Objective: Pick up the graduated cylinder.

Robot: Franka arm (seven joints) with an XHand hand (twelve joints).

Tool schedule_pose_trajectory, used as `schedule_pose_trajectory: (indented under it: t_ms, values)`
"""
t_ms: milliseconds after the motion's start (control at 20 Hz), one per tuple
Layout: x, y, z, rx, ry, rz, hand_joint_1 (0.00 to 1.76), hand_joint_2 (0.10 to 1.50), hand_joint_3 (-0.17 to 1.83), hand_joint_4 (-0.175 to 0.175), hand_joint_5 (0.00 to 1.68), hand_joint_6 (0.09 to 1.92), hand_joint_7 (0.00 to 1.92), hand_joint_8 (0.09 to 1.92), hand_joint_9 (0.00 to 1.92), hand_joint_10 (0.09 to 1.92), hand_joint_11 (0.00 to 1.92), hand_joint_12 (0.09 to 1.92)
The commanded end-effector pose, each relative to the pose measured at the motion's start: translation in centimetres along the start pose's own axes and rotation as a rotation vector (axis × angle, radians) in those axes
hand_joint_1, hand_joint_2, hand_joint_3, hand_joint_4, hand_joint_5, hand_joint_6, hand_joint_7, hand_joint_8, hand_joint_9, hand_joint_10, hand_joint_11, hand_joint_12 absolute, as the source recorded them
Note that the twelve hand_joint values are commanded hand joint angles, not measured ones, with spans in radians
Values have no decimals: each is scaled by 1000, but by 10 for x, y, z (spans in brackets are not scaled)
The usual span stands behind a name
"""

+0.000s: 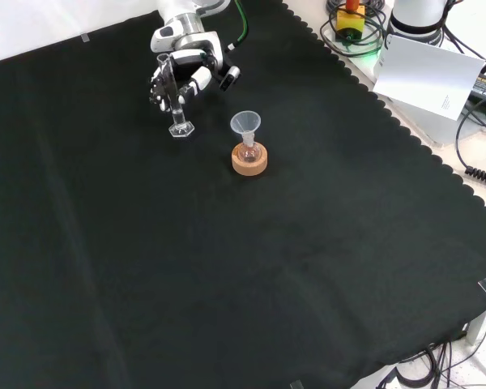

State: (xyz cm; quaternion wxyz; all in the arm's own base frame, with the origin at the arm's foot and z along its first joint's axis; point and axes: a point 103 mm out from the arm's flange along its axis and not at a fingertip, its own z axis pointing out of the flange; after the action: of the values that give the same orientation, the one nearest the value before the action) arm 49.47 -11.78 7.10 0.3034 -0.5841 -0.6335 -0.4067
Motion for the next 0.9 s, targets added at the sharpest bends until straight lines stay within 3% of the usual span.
schedule_pose_trajectory:
  t_ms: [50,150,250,300,450,850,900]
  values:
    - [6,1,-1,-7,-78,18,1185,1222,-127,-69,836,846,773,731,1044,347,990,898]
    - [10,1,-3,3,-148,19,1149,1203,-63,-146,860,1080,818,746,1070,356,1009,882]
    - [15,2,-7,22,-229,11,1147,1177,-49,-169,912,1093,875,711,1113,340,1035,853]
    - [17,2,-10,32,-261,8,1182,1168,-35,-173,914,1102,895,851,1139,325,1050,844]
    - [25,3,-16,76,-354,-3,1237,1150,-9,-175,917,1106,926,1066,1206,290,1087,832]
    - [46,-1,-39,172,-471,-13,1261,1112,-2,-175,980,1009,1004,992,1337,162,1160,779]
    - [50,-2,-42,185,-480,-13,1255,1104,-5,-124,1011,1006,1021,927,1346,154,1165,775]
